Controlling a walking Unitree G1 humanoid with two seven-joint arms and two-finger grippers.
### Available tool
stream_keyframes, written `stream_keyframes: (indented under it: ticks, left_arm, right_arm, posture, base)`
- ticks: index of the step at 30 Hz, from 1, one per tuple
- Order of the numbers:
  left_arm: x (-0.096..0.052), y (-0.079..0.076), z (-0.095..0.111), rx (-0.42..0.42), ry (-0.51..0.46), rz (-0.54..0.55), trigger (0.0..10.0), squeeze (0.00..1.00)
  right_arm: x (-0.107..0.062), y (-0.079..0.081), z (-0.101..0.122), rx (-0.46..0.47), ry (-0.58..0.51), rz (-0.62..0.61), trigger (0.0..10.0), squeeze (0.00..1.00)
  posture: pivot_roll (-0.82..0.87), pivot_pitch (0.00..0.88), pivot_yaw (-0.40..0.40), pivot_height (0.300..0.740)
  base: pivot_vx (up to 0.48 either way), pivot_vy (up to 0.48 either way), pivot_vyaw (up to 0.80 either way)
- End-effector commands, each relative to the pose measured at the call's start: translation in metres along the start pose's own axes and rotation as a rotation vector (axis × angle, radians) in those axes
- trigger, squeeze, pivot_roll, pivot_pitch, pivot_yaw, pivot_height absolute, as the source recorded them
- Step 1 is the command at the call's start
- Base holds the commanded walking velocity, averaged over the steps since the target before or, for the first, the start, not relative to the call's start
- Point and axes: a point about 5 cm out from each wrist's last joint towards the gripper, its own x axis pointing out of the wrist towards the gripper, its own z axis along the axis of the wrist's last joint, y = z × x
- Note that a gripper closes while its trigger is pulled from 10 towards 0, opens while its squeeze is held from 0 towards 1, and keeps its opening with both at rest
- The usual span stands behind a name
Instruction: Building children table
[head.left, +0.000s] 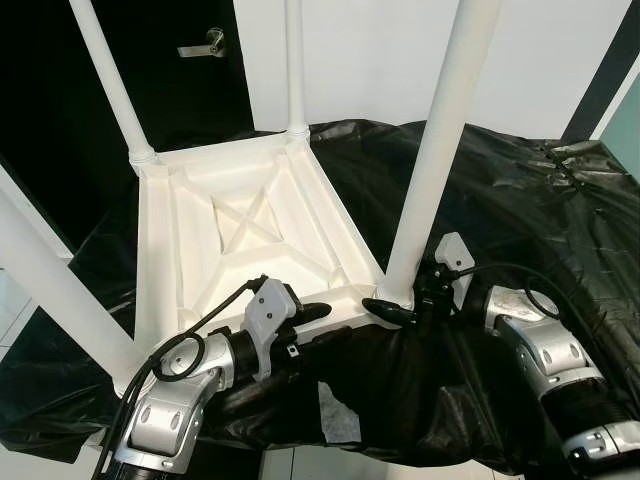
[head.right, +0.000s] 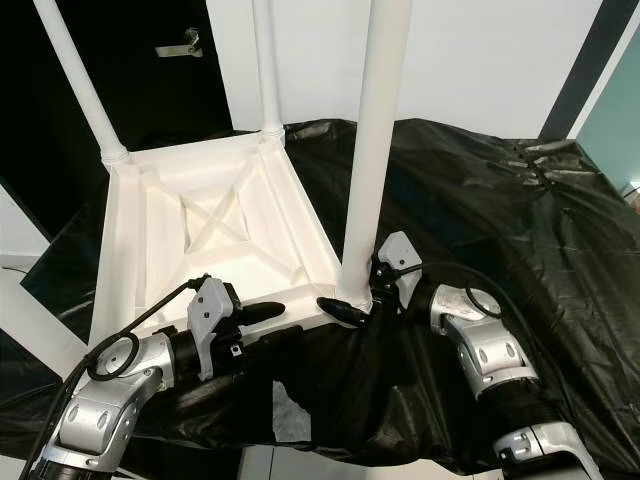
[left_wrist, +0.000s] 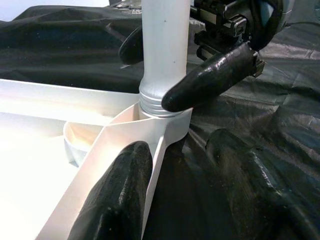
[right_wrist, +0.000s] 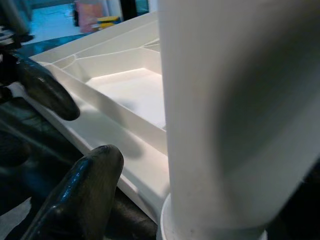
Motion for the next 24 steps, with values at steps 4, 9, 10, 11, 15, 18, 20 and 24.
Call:
stream_keyframes:
  ticks: [4, 9, 10, 11, 15, 18, 20, 24]
  left_arm:
    - [-0.001, 0.007, -0.001, 0.012, 0.011, 0.082, 10.0, 0.0]
    - [-0.001, 0.007, -0.001, 0.013, 0.011, 0.081, 10.0, 0.0]
    - [0.0, 0.007, -0.001, 0.013, 0.011, 0.08, 10.0, 0.0]
    - [0.0, 0.007, -0.001, 0.012, 0.011, 0.08, 10.0, 0.0]
    - [0.001, 0.006, -0.002, 0.011, 0.009, 0.079, 10.0, 0.0]
    - [0.002, 0.006, -0.001, 0.01, 0.005, 0.079, 10.0, 0.0]
    - [0.002, 0.005, -0.002, 0.008, 0.005, 0.079, 10.0, 0.0]
    - [0.002, 0.004, -0.003, 0.003, 0.005, 0.079, 10.0, 0.0]
  right_arm:
    - [0.001, -0.002, -0.006, -0.018, 0.037, 0.049, 0.0, 0.0]
    - [-0.004, -0.006, -0.01, -0.011, 0.041, 0.037, 0.0, 0.0]
    - [-0.005, -0.006, -0.01, -0.003, 0.039, 0.031, 0.0, 0.0]
    - [-0.007, -0.006, -0.012, 0.013, 0.043, 0.02, 0.0, 0.0]
    - [-0.008, -0.006, -0.014, 0.036, 0.034, -0.042, 10.0, 0.0]
    - [-0.005, -0.003, -0.013, 0.045, 0.029, -0.105, 10.0, 0.0]
    - [-0.003, 0.0, -0.015, 0.049, 0.043, -0.156, 10.0, 0.0]
    - [-0.001, 0.002, -0.017, 0.068, 0.045, -0.224, 10.0, 0.0]
  posture:
    - [0.01, 0.0, -0.011, 0.74]
    - [0.01, 0.0, -0.012, 0.74]
    - [0.01, 0.0, -0.012, 0.74]
    - [0.01, 0.0, -0.013, 0.74]
    - [0.0, 0.0, -0.02, 0.74]
    - [0.0, 0.0, -0.022, 0.74]
    - [0.0, 0.0, -0.022, 0.74]
    - [0.0, 0.0, -0.021, 0.74]
  base:
    - [0.0, 0.0, 0.0]
    - [0.0, 0.0, 0.0]
    - [0.0, 0.0, 0.0]
    - [0.0, 0.0, 0.0]
    - [0.0, 0.0, 0.0]
    - [0.0, 0.0, 0.0]
    - [0.0, 0.0, 0.0]
    - [0.0, 0.0, 0.0]
